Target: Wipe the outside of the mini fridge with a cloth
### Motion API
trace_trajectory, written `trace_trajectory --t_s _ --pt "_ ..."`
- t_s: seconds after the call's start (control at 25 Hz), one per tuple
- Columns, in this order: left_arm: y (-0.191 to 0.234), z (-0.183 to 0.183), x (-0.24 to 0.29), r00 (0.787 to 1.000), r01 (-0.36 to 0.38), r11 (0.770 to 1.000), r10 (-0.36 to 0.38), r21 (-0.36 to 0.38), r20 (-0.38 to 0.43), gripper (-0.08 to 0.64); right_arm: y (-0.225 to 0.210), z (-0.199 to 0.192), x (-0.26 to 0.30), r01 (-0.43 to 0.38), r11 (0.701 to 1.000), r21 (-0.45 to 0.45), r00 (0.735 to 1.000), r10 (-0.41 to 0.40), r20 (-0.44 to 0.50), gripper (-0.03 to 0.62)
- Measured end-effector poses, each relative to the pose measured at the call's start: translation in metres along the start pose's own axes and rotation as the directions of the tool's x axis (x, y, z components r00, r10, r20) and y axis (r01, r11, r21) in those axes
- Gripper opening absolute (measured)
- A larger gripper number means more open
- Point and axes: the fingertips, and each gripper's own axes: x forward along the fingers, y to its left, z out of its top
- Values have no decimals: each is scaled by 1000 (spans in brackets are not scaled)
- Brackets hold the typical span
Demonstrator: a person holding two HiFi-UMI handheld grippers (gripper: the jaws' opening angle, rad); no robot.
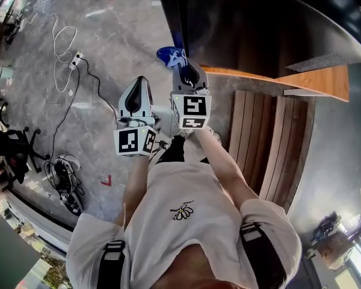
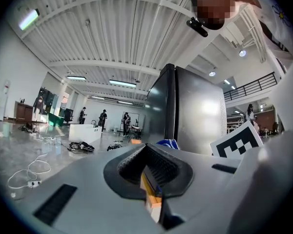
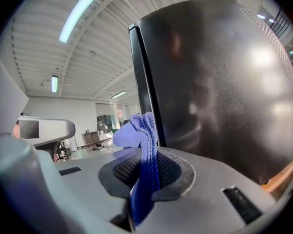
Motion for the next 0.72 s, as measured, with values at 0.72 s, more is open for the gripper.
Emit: trace_trajectory --t_s 0.72 --pt "-108 -9 40 982 188 982 -189 -16 -24 5 -136 20 -76 213 977 -13 976 -213 38 61"
